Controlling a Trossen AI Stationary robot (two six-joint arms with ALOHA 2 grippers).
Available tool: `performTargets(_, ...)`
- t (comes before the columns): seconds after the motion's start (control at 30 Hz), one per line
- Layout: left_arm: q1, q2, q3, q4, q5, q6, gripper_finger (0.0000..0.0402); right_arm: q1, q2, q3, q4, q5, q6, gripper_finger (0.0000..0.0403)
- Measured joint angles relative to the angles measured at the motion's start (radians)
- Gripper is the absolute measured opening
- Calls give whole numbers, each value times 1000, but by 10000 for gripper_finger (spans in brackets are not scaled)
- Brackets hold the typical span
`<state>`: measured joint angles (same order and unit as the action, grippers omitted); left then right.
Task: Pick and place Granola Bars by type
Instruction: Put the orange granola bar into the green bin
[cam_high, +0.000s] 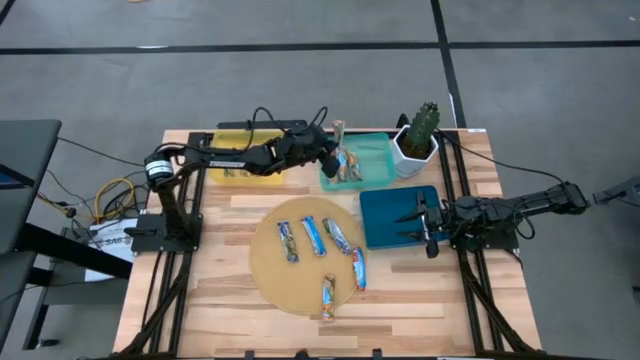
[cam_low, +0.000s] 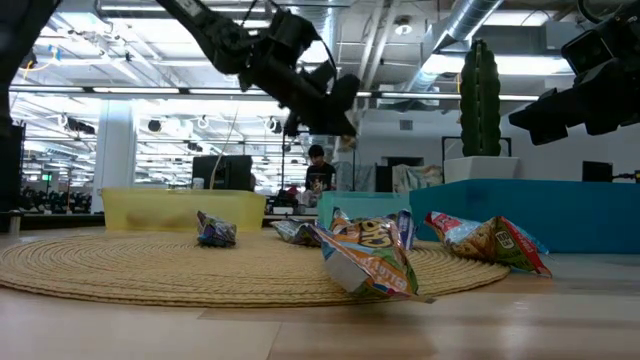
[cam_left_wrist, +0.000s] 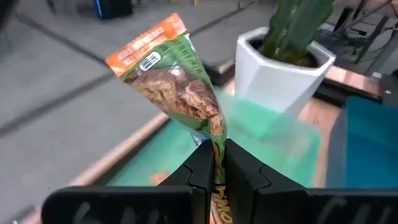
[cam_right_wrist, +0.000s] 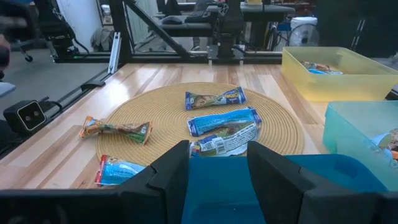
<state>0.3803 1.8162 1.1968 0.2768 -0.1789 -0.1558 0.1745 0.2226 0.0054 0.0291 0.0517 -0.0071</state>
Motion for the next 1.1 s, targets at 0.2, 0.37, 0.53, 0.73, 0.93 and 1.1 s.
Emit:
performTargets(0.2, 29, 110, -1, 62, 85, -193, 19, 0, 0, 0, 0, 0, 0, 154)
performTargets(0.37, 46, 177, -1, 90, 152, -353, 19, 0, 0, 0, 1, 0, 0, 154)
performTargets(0.53, 48, 214, -1, 107, 201, -420, 19, 0, 0, 0, 1, 0, 0, 154)
performTargets(0.73, 46, 217, -2, 99, 200, -422, 19, 0, 0, 0, 1, 0, 0, 154)
performTargets(0.93, 46, 217, -2, 96, 197, -420, 19, 0, 0, 0, 1, 0, 0, 154)
performTargets(1.1, 46, 217, -2, 96, 197, -419, 19, 0, 0, 0, 1, 0, 0, 154)
